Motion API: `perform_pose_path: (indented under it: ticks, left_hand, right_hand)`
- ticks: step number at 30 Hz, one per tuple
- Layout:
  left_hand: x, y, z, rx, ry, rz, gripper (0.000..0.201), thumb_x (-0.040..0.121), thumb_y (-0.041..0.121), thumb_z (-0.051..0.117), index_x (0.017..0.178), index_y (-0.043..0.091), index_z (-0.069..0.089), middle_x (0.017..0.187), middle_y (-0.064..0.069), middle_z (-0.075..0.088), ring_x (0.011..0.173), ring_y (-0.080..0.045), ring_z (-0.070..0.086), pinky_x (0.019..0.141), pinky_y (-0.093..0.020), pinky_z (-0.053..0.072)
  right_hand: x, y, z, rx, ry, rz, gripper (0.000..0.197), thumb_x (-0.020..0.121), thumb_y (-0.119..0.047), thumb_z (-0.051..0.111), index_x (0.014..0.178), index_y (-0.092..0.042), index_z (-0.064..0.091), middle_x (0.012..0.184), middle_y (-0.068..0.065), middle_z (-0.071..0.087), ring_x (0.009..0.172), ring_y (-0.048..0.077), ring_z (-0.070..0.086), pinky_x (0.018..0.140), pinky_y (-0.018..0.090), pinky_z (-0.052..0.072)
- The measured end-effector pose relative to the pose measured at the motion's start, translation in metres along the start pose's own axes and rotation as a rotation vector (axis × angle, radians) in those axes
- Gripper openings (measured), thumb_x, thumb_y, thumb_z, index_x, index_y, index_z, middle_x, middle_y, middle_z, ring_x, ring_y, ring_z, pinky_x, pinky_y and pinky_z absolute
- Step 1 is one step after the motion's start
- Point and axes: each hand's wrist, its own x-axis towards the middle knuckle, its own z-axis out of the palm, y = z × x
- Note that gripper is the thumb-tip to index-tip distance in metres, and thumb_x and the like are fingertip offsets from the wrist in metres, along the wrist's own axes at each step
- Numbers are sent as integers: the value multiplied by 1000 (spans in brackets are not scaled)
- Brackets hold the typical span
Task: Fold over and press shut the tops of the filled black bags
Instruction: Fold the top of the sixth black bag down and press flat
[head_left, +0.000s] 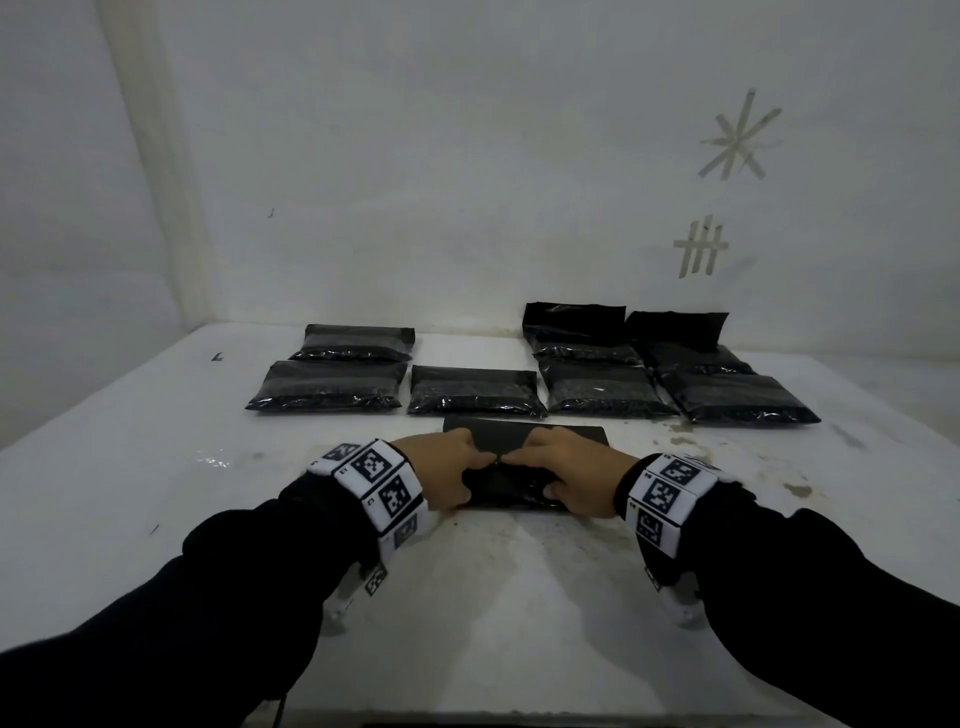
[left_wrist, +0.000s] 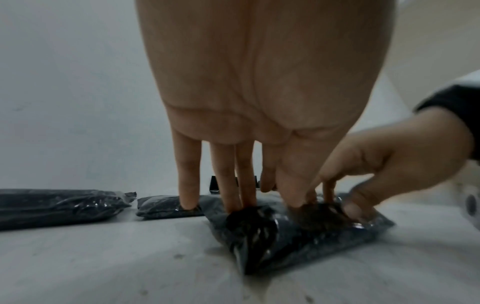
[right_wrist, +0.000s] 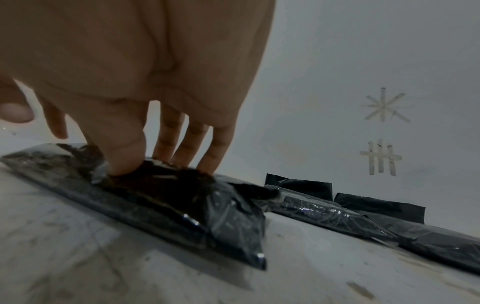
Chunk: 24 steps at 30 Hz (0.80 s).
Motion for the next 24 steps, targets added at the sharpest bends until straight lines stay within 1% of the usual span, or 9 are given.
perform_pose_path:
  ticks: [2,4,6,8,10,13,16,19,24]
  left_hand:
    - [1,-5,-8,-75,18,-26,58,94,17,49,148,19,28,143,-5,41,129,-21,43,106,-28,33]
    - [-2,-13,-18,-196,58,-64,55,93,13,51,145,19,35,139,1,51,127,-15,47,105,-25,33]
    - [-6,-23,-27,-263,102,-93,50,93,13,53,141,20,42,134,3,56,121,-13,52,102,-23,36]
    - [-12,-38,-34,-266,148,-140,46,93,14,54,138,18,47,131,3,57,119,-13,54,97,-19,36]
    - [-18,-58,-38,-276,189,-201,43,92,11,56,134,13,52,129,-1,59,119,-14,55,96,-18,36]
    - [-27,-86,-36,-325,205,-285,41,90,6,57,131,8,55,127,-7,62,118,-17,56,98,-20,37]
    - [-36,-102,-29,-331,178,-348,41,91,5,56,131,8,55,129,-6,60,121,-16,54,96,-17,35]
    - [-39,-109,-23,-251,121,-390,43,93,6,53,135,10,50,137,-5,54,126,-17,49,102,-22,34]
    - [-32,-112,-18,-139,-20,-425,54,96,4,46,147,10,29,151,-6,33,137,-22,34,103,-22,27]
  right_hand:
    - [1,1,2,-30,-5,0,58,90,-4,53,143,-24,40,130,3,40,123,23,35,103,33,33]
    - [-1,1,3,-77,10,17,57,90,-8,54,142,-30,41,131,2,36,124,21,31,103,35,32]
    - [-2,1,3,-136,21,22,57,90,-11,54,141,-34,40,142,-1,27,130,21,24,106,37,29]
    - [-1,-3,1,-129,5,-7,59,89,-5,51,142,-29,40,152,-5,19,137,20,19,111,37,27]
    - [2,-7,-1,-98,-24,-39,60,88,3,46,143,-21,40,154,-5,22,137,19,24,111,31,27]
    - [5,-10,-7,-85,-36,-42,60,87,5,45,142,-19,41,153,-6,27,136,19,29,110,25,27]
    - [7,-10,-11,-65,-29,-38,60,87,4,46,141,-20,44,151,-8,30,138,14,29,109,20,23]
    - [11,-12,-11,-62,-20,-48,59,87,4,46,140,-21,45,151,-9,32,137,12,30,107,18,23]
    - [17,-15,-11,-42,-17,-40,57,88,3,44,139,-22,47,149,-9,34,136,11,31,108,19,24]
